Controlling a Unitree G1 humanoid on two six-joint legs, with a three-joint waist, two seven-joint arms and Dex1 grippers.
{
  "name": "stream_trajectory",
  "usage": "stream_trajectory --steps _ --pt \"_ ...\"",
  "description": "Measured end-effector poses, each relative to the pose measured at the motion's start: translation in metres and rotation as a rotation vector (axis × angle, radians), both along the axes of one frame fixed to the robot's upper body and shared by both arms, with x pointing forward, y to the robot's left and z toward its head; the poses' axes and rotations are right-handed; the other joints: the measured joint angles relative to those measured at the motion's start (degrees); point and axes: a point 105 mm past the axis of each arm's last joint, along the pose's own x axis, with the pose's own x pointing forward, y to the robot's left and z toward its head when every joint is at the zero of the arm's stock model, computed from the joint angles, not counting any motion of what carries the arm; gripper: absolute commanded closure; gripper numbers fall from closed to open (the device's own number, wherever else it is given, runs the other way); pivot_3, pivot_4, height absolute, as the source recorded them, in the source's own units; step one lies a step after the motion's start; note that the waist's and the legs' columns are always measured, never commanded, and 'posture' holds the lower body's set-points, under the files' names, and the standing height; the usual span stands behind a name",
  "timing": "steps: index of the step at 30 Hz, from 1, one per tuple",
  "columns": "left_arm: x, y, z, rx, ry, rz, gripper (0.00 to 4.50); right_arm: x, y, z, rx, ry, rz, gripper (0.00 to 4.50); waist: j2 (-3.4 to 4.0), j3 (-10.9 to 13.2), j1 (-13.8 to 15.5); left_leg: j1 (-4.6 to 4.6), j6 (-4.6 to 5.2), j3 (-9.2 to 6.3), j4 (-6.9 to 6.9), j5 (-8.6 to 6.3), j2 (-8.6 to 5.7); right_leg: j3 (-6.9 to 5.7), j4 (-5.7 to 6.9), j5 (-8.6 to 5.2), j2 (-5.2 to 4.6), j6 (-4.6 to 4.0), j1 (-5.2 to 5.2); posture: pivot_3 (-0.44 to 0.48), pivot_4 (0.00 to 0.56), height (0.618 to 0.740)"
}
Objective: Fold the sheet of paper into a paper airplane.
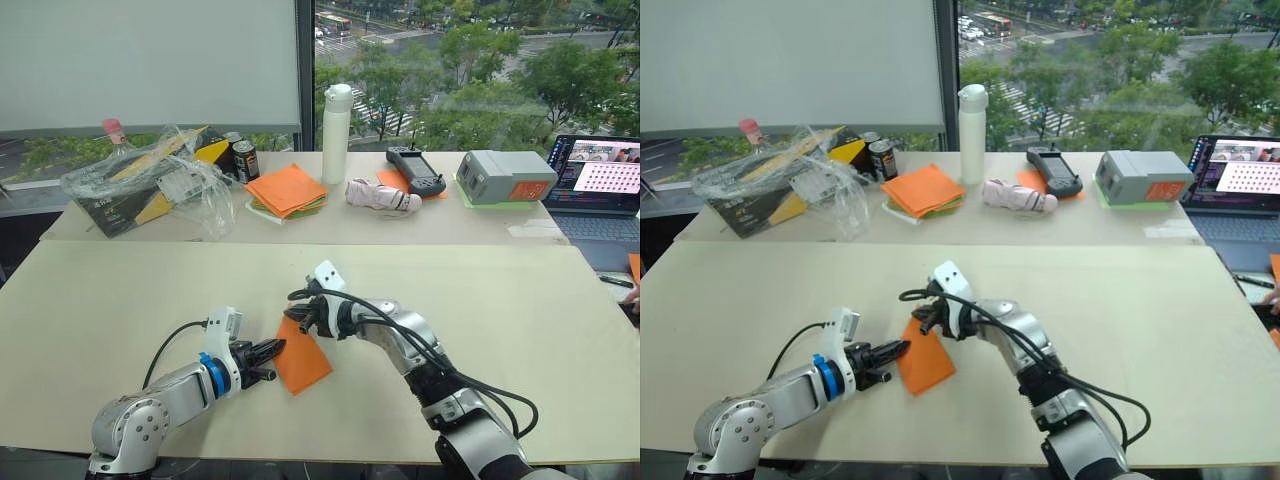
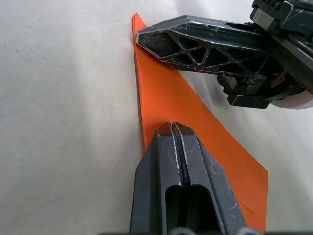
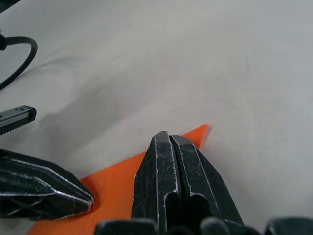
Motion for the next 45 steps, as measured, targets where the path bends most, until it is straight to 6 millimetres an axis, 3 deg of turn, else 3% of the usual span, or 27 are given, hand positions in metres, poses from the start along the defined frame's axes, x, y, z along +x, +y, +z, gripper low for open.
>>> stream_trajectory --steps 13,25,45 --pt "0.0 -0.001 0.0 -0.006 0.003 0.003 4.5 0.005 0.002 0.001 0.002 0.006 -0.006 4.47 0.0 0.0 0.0 0.01 -0.01 0.0 0.0 0.0 0.0 0.01 0.01 0.0 0.0 0.0 0.01 0.0 0.15 0.74" --pt "-0.001 0.0 0.0 -0.006 0.006 0.008 4.5 -0.026 -0.018 -0.006 -0.038 0.034 0.104 4.47 0.02 0.0 0.0 0.03 0.0 0.02 0.0 0.0 0.0 0.02 -0.02 0.0 -0.01 0.0 0.04 0.0 0.15 0.74" --pt "-0.001 -0.001 0.0 -0.007 0.007 0.004 4.5 -0.047 -0.037 -0.01 -0.058 0.084 0.152 4.47 0.01 0.0 0.1 0.04 0.0 0.01 0.0 0.0 0.0 0.0 -0.11 0.0 -0.01 0.0 0.11 0.0 0.15 0.74"
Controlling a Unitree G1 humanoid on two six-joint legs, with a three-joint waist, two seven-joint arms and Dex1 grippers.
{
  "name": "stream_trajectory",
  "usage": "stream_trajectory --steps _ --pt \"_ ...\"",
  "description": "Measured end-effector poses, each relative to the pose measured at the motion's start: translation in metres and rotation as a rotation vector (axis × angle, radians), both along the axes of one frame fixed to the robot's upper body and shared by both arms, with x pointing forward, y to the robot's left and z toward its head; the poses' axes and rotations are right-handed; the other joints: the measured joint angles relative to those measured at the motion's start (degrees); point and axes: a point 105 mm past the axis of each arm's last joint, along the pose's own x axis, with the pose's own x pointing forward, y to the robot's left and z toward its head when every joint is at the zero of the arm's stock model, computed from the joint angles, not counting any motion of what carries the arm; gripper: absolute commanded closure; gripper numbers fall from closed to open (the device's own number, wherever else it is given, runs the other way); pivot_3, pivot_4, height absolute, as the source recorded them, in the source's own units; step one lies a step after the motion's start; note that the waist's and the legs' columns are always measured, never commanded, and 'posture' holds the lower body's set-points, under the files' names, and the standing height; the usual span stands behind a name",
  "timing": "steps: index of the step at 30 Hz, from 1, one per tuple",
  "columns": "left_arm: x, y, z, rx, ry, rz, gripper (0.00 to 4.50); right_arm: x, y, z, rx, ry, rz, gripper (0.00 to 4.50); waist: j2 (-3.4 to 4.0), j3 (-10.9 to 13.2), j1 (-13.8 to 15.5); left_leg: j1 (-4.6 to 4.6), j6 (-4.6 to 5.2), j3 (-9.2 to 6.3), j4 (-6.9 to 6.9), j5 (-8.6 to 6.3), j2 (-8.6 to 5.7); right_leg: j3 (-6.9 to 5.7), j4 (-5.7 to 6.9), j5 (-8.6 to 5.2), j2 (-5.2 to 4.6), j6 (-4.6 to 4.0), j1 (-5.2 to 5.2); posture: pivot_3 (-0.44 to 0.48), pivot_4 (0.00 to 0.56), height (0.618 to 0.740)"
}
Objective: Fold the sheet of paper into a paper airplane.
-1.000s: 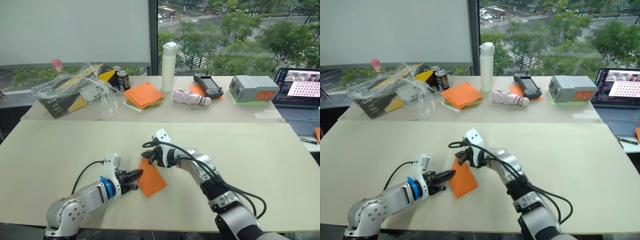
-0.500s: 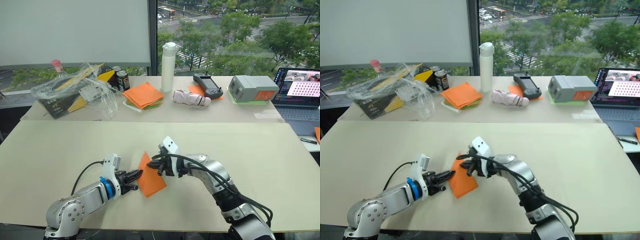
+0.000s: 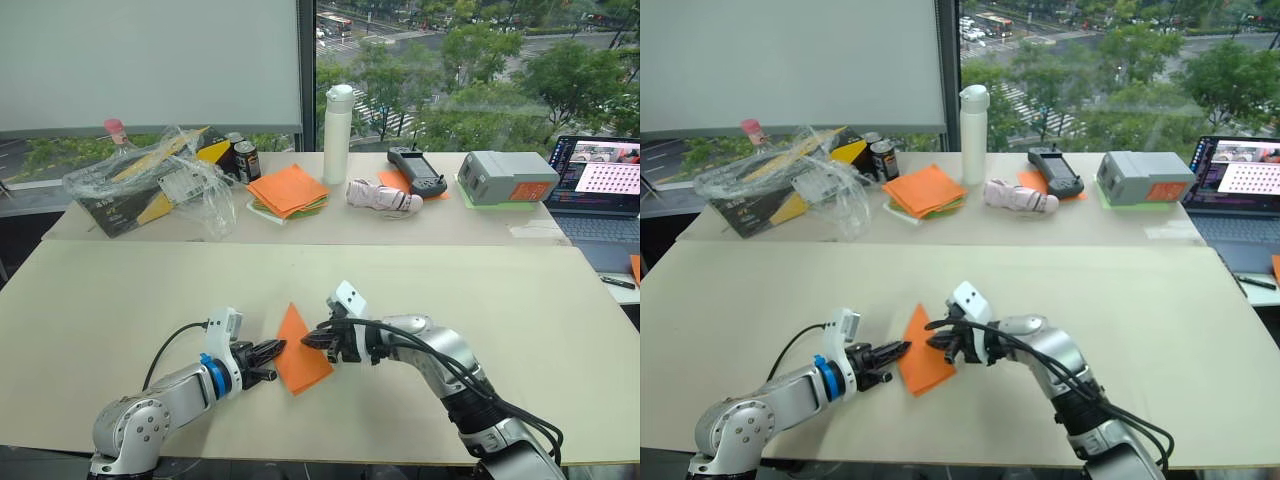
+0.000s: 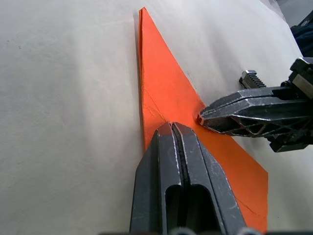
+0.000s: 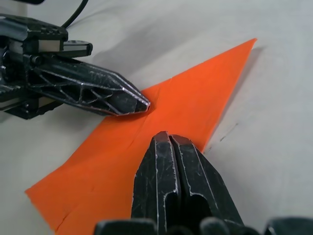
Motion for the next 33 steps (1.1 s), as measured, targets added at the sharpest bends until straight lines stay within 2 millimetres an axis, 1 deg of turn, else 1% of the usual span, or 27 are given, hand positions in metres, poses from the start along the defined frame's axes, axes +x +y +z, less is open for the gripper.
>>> stream_trajectory --steps 23,28,33 --pt "0.0 0.0 0.0 0.0 0.003 -0.004 4.5 -0.02 -0.027 -0.002 -0.03 0.057 0.049 4.47 -0.01 0.0 0.1 0.0 0.0 0.0 0.0 0.0 0.0 -0.01 -0.05 0.0 0.0 0.0 0.04 0.0 0.15 0.74" --pt "0.0 0.0 0.0 0.0 0.005 -0.005 4.5 -0.026 -0.035 -0.004 -0.047 0.076 0.069 4.47 -0.02 0.0 0.2 0.01 0.01 0.0 0.0 -0.01 -0.01 -0.02 -0.06 0.0 -0.01 0.0 0.07 0.0 0.15 0.74" --pt "-0.001 -0.001 0.0 0.0 0.006 -0.007 4.5 -0.028 -0.038 -0.004 -0.054 0.083 0.079 4.47 -0.02 0.0 0.2 0.01 0.01 0.01 0.0 -0.01 -0.01 -0.03 -0.09 0.0 -0.01 0.0 0.08 0.0 0.15 0.74"
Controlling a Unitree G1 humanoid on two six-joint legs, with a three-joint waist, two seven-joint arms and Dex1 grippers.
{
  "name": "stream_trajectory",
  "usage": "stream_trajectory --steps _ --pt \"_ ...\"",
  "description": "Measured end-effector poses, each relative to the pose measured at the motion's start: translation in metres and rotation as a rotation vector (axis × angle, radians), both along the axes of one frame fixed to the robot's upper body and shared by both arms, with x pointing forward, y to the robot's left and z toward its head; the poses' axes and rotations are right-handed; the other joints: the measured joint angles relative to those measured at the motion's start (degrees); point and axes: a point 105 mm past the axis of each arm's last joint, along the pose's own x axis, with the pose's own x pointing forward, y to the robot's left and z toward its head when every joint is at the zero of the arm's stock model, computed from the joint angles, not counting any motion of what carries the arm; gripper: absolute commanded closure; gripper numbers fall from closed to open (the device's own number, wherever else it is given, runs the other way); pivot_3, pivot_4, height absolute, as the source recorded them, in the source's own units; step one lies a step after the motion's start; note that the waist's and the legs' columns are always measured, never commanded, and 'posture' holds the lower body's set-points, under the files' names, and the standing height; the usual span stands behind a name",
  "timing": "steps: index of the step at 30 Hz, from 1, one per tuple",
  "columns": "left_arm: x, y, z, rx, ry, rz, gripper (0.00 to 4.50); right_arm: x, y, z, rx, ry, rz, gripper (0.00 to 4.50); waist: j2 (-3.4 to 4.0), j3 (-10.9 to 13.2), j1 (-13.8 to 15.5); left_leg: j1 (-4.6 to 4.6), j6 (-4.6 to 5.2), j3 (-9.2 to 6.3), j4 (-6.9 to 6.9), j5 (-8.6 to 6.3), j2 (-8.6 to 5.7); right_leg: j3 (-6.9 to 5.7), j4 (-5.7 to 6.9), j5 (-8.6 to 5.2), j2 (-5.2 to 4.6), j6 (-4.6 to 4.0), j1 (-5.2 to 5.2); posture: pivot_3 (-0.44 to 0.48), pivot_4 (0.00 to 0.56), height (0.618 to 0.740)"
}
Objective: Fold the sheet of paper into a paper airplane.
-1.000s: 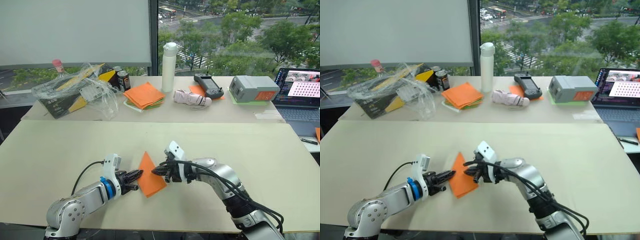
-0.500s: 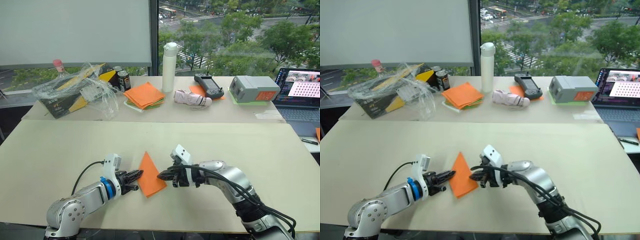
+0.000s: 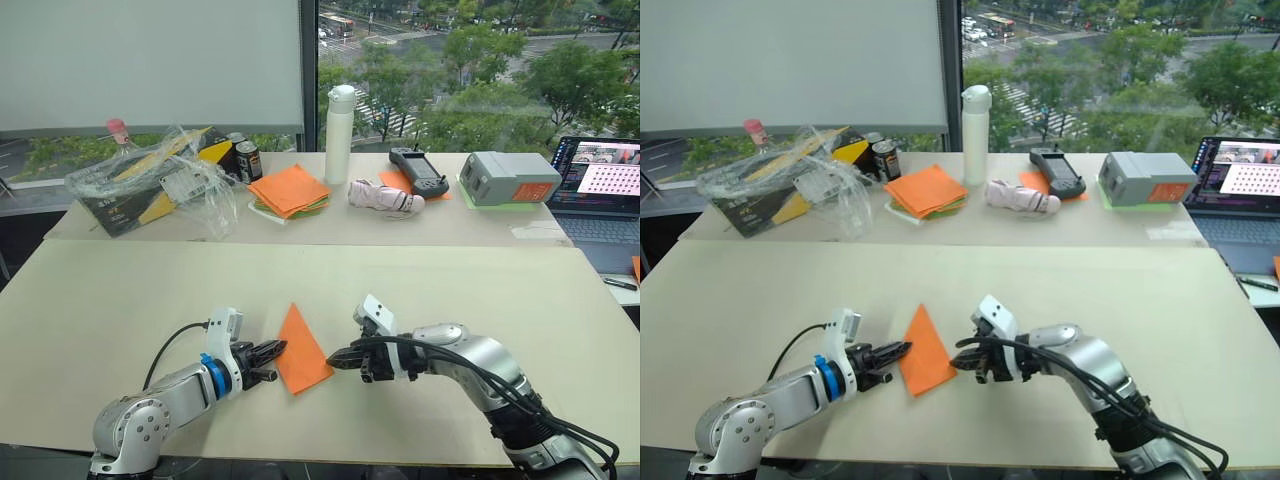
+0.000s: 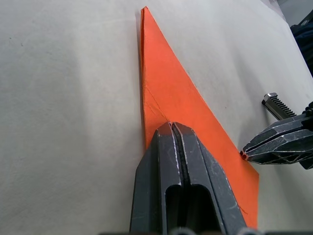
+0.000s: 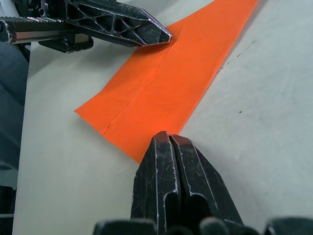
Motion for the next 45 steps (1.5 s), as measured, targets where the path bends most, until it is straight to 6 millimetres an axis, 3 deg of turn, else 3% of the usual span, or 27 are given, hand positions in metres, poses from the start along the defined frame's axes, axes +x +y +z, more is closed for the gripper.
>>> stream_trajectory --steps 7,17,25,45 --pt "0.0 0.001 0.0 0.0 0.001 0.004 4.5 0.001 0.0 0.002 0.022 0.015 -0.012 4.47 -0.01 0.0 0.0 0.02 0.0 -0.01 0.0 0.0 0.0 -0.01 0.0 0.0 0.0 0.0 0.01 0.0 0.15 0.74" --pt "0.0 0.001 0.0 0.0 0.0 0.003 4.5 0.007 0.002 0.022 0.154 0.092 -0.045 4.47 -0.02 0.0 0.0 0.01 0.01 0.0 0.0 0.0 0.0 -0.01 0.01 0.0 0.0 0.0 0.0 0.0 0.15 0.74" --pt "0.0 0.0 0.0 -0.001 0.0 0.003 4.5 -0.002 0.003 0.009 0.086 0.105 0.0 4.47 -0.02 0.0 0.0 0.0 0.01 0.0 0.0 0.0 0.0 -0.01 0.0 0.0 0.0 0.0 0.0 0.0 0.15 0.74" --pt "0.0 0.001 0.0 0.0 0.002 0.006 4.5 -0.007 0.004 0.002 0.027 0.027 0.065 4.47 -0.03 0.0 0.0 0.04 0.0 -0.01 0.0 0.0 0.0 -0.03 0.0 0.0 0.0 0.0 0.05 0.0 0.15 0.74"
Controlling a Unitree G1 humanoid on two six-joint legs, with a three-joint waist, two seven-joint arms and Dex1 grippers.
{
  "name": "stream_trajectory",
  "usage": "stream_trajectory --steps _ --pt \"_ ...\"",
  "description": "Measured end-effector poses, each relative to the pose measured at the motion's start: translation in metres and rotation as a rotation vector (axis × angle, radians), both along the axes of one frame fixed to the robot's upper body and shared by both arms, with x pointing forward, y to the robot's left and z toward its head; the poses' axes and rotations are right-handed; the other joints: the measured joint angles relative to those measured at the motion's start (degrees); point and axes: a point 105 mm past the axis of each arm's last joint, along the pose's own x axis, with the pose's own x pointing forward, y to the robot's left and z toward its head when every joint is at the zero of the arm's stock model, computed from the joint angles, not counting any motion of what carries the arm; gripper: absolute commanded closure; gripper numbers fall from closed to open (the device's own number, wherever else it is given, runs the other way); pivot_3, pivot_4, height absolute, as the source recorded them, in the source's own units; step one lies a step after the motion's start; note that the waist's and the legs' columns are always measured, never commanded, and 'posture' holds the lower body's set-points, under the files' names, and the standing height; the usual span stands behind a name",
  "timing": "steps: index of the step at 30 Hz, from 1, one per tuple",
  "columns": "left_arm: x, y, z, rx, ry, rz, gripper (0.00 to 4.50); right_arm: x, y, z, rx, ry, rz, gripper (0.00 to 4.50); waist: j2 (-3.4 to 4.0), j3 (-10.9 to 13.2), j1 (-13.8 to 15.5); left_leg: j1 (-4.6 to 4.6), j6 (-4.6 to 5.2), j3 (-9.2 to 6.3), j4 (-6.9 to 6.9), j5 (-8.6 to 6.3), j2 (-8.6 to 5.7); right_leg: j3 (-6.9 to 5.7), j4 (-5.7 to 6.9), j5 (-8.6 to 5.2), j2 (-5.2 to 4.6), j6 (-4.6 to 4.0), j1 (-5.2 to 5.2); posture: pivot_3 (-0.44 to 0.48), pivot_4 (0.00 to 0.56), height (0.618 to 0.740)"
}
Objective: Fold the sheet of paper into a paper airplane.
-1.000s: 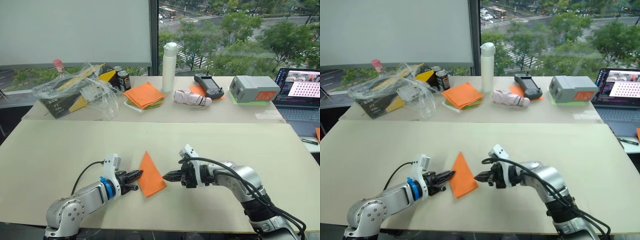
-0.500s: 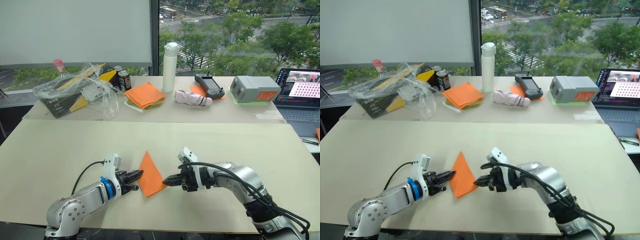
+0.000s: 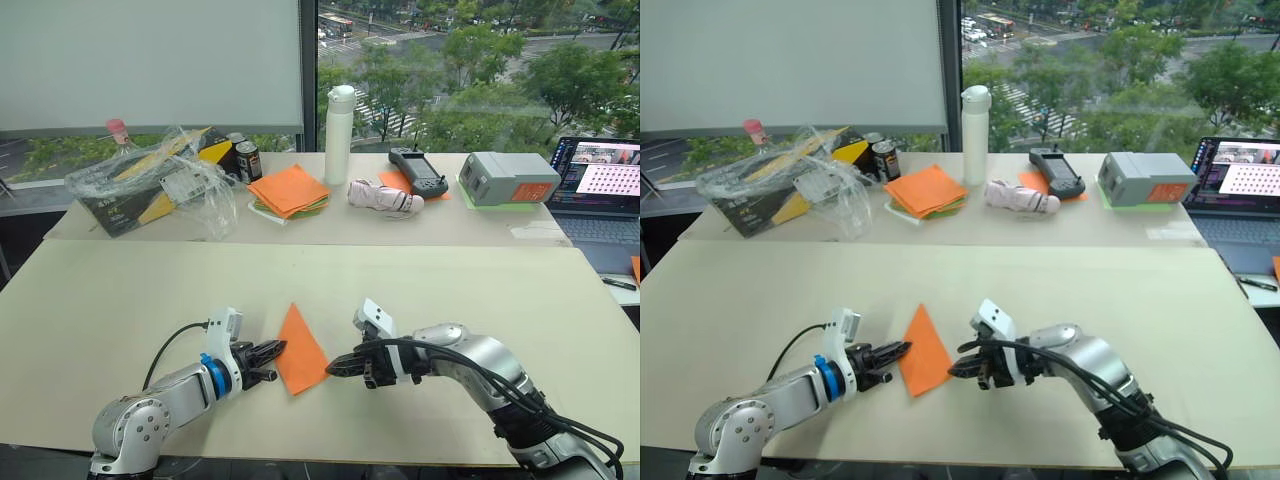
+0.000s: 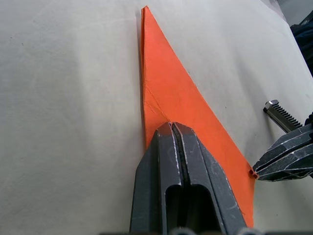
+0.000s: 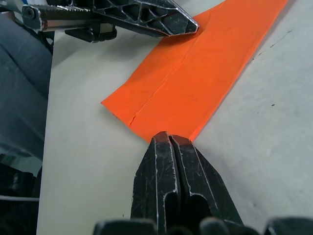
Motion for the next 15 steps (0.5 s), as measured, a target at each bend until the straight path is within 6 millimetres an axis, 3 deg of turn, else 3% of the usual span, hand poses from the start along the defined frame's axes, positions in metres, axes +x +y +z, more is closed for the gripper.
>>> stream_trajectory --steps 15 --pt "0.0028 -0.0005 -0.0002 0.012 -0.005 0.006 4.5 0.0054 0.0085 -0.0019 -0.009 -0.039 -0.003 4.47 0.0 0.0 -0.2 0.21 0.0 -0.01 0.0 0.0 0.0 -0.01 0.01 0.0 0.01 0.0 0.21 0.0 0.15 0.74"
